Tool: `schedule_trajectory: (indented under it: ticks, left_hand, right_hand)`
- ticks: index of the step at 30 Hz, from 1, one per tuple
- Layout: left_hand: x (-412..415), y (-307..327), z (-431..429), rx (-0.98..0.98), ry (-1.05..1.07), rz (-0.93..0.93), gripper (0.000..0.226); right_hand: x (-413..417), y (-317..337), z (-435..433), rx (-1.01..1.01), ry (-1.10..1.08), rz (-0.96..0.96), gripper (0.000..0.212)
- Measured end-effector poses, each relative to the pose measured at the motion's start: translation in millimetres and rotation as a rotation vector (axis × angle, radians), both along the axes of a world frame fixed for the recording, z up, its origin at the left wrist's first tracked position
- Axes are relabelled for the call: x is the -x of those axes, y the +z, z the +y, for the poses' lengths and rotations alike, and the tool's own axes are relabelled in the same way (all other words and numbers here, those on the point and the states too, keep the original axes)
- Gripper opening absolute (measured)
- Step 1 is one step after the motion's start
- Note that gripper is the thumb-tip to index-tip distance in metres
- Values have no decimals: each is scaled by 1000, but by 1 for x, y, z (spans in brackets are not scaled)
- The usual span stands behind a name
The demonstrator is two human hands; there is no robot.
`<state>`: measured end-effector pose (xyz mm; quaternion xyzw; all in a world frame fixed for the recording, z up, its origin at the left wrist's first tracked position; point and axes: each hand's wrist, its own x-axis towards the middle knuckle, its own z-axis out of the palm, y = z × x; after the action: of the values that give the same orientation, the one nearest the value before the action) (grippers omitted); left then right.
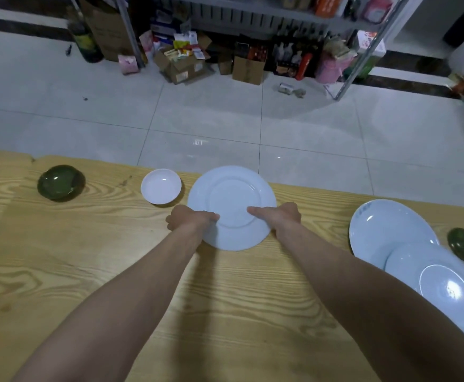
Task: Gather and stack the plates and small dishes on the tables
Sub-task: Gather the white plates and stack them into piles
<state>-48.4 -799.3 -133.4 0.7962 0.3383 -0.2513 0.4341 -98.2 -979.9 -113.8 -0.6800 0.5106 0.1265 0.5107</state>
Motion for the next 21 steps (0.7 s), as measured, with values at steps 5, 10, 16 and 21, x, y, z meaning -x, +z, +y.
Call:
schedule_trajectory:
  ticks: [5, 10, 16, 21]
  left_hand:
    - [-4, 0, 7, 58, 26, 60, 79]
    - [10, 5, 13, 160, 41, 63, 77]
    - [42, 26, 11, 215, 12, -14, 72]
    - [73, 67, -1, 218, -55, -181, 69]
  right_hand:
    - [2, -8, -4, -31, -3, 7, 80]
    - [15, 1, -7, -153, -34, -25, 53]
    - [55, 22, -5, -179, -148, -213, 64]
    - [84, 52, -8, -131, -242, -349, 74]
